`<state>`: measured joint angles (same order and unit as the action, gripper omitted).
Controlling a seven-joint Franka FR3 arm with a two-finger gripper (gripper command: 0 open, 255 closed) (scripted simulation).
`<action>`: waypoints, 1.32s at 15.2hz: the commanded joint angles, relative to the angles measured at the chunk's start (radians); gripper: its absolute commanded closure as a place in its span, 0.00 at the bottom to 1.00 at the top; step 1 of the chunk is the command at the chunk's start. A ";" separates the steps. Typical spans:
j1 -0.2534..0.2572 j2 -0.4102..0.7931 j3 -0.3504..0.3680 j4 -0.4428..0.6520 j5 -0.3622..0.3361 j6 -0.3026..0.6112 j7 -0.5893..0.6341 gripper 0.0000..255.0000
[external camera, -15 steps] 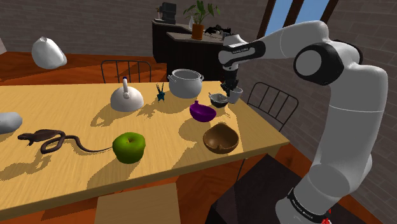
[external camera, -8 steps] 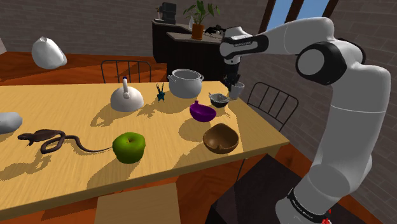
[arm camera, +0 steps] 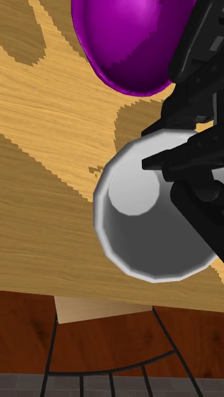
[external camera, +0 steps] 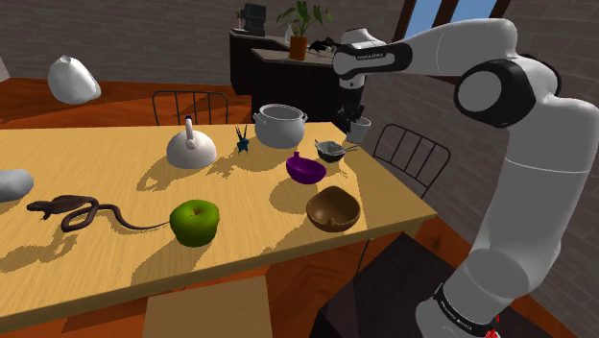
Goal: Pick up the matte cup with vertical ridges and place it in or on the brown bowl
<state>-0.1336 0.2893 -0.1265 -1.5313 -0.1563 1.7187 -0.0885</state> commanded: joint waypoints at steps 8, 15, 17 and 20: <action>0.097 -0.247 0.064 -0.296 -0.016 0.022 0.167 1.00; 0.167 -0.399 0.137 -0.457 0.003 0.008 0.306 1.00; 0.188 -0.436 0.161 -0.492 0.013 0.000 0.346 1.00; 0.218 -0.485 0.198 -0.536 0.033 -0.013 0.407 1.00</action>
<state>0.0735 -0.1795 0.0581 -2.0557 -0.1303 1.7127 0.2952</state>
